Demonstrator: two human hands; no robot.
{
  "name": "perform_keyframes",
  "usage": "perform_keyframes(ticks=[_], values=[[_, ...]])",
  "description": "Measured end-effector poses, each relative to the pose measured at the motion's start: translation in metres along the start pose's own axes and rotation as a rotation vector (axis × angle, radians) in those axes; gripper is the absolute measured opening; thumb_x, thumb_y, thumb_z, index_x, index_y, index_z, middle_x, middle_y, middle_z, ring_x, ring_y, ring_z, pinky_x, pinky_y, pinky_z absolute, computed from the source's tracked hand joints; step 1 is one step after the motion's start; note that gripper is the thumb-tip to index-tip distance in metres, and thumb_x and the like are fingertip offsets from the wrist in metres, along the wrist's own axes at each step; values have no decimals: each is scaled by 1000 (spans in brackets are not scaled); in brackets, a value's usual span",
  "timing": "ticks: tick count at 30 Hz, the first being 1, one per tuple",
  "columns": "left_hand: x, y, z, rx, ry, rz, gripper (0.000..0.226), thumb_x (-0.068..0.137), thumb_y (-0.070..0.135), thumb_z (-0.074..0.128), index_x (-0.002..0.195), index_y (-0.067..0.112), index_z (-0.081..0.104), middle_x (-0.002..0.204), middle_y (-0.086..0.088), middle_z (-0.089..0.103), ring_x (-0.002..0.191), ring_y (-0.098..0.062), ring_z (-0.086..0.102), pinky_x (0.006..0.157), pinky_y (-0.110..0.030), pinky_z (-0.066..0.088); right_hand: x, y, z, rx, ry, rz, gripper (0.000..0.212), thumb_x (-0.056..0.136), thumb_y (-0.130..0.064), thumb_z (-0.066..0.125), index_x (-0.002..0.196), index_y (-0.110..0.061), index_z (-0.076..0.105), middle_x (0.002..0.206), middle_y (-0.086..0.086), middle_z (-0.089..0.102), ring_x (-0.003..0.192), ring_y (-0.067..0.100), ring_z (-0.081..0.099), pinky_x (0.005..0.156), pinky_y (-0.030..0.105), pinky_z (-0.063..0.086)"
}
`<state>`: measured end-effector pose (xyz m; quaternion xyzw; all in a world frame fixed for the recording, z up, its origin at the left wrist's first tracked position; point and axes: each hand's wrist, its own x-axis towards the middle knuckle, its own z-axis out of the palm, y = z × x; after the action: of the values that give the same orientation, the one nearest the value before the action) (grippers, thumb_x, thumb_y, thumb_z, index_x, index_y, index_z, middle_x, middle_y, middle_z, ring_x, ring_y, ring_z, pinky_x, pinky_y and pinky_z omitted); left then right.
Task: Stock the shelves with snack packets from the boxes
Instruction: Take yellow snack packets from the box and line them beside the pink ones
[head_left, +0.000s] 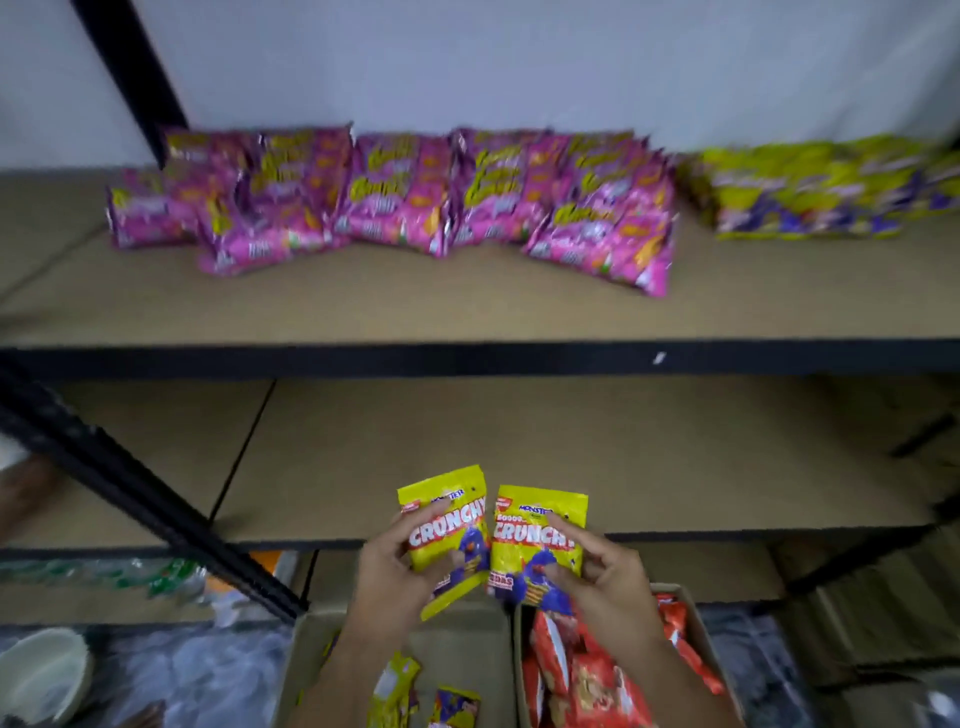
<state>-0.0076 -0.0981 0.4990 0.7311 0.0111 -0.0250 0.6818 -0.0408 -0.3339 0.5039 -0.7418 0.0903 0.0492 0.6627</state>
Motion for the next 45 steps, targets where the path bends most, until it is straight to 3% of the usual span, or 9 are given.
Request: perform_keyframes(ticks=[3,6,9,16,25,33,37,42,45], values=[[12,54,15,-12,-92,51,51,65,13,87,110,36,76,121,8,67,103,-17,71,71,-29,60,-18,-62,-33,27,27,-45,54,86,14,64,127,-21,61,44,-21,50,41,-5,46,50,4,36],[23,102,38,-4,-186,126,52,67,8,87,107,38,76,119,8,66,106,-18,70,74,-31,62,-19,-94,-72,41,28,-53,54,85,11,66,127,-24,63,82,-9,76,81,2,71,73,18,56],[36,144,68,9,-271,202,51,68,8,87,107,39,75,120,7,66,108,-19,69,74,-32,62,-21,-127,-112,92,66,-83,54,82,7,72,124,-26,68,114,5,73,107,22,70,83,36,59],[65,225,154,-41,-402,298,52,70,14,87,115,36,72,123,6,67,110,-20,68,82,-38,61,-10,-195,-225,137,74,-185,52,79,7,73,124,-18,68,115,10,73,103,31,71,78,40,61],[117,282,295,-117,-353,415,53,69,9,86,115,31,73,121,6,64,115,-20,66,86,-36,59,30,-252,-364,118,63,-240,52,83,7,68,127,-21,65,113,7,74,103,28,71,74,36,62],[189,291,427,43,-311,451,57,78,13,83,123,44,66,132,13,54,128,-16,55,100,-40,52,102,-249,-488,46,152,-302,52,88,11,62,124,-27,69,128,-10,66,115,13,65,90,37,58],[223,295,485,117,-251,429,59,80,13,83,123,48,64,133,19,53,129,-7,52,103,-36,51,144,-246,-536,30,196,-310,52,92,17,52,129,-18,63,134,-4,60,114,6,64,85,24,57],[256,298,532,202,-230,363,56,81,10,81,127,38,64,136,14,52,131,-6,46,105,-26,44,195,-232,-579,-81,211,-284,59,92,17,52,126,-30,65,136,3,59,116,15,64,90,30,57],[267,296,548,286,-221,316,55,83,12,80,129,37,62,140,11,49,131,-6,42,99,-23,37,219,-228,-591,-84,225,-245,59,92,18,51,121,-32,67,134,6,57,113,20,64,78,23,58]])
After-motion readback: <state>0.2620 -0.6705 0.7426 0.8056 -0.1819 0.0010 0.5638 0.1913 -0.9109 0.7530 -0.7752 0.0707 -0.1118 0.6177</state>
